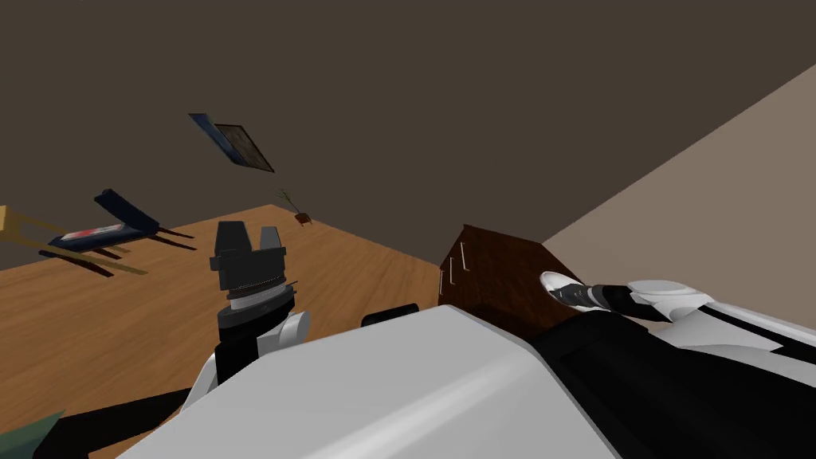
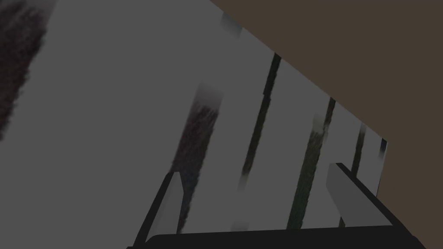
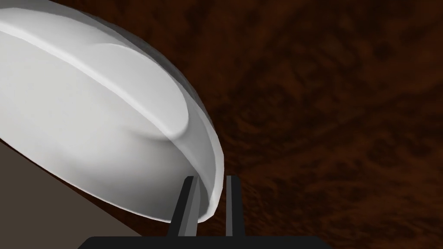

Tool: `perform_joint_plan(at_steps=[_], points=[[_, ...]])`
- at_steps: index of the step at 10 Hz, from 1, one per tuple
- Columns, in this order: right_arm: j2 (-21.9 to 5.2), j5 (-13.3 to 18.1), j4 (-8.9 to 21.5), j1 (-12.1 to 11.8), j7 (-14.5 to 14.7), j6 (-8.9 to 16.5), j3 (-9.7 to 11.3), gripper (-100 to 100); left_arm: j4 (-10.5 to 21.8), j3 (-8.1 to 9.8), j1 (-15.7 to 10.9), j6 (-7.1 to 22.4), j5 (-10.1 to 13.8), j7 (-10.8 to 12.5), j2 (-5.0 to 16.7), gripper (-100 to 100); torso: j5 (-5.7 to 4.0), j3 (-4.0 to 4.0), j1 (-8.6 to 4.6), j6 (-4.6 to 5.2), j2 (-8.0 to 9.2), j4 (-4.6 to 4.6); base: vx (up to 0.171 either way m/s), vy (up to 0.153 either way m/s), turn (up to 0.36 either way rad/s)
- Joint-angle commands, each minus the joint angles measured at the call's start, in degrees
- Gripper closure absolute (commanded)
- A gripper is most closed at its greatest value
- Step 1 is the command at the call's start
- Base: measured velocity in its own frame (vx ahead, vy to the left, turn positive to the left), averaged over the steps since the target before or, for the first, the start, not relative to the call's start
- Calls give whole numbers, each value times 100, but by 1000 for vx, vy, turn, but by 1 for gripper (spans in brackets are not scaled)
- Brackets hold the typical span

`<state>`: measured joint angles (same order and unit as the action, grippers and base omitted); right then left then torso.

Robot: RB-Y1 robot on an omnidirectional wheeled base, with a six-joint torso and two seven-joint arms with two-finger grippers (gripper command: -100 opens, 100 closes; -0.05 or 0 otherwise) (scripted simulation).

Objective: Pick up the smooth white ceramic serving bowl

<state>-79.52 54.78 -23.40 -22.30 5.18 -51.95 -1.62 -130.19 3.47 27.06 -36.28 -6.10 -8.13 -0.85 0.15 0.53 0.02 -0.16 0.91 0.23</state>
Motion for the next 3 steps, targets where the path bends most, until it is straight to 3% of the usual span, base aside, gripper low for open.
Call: perform_joint_plan(at_steps=[1, 2, 3], points=[[1, 5, 253, 164, -13, -41, 86, 100, 0, 0, 0, 0, 0, 0, 0, 0, 0, 0, 0, 0, 0, 0, -152, 33, 131], [9, 15, 225, 181, -11, -35, 76, 100, 0, 1, 2, 0, 0, 0, 0, 0, 0, -11, -12, 16, -20, -5, -52, 8, -4], [12, 20, 260, 202, 3, -54, 88, 0, 0, 2, 3, -1, 0, 0, 1, 0, -2, -27, -22, 15, -49, -10, -13, 3, -8]])
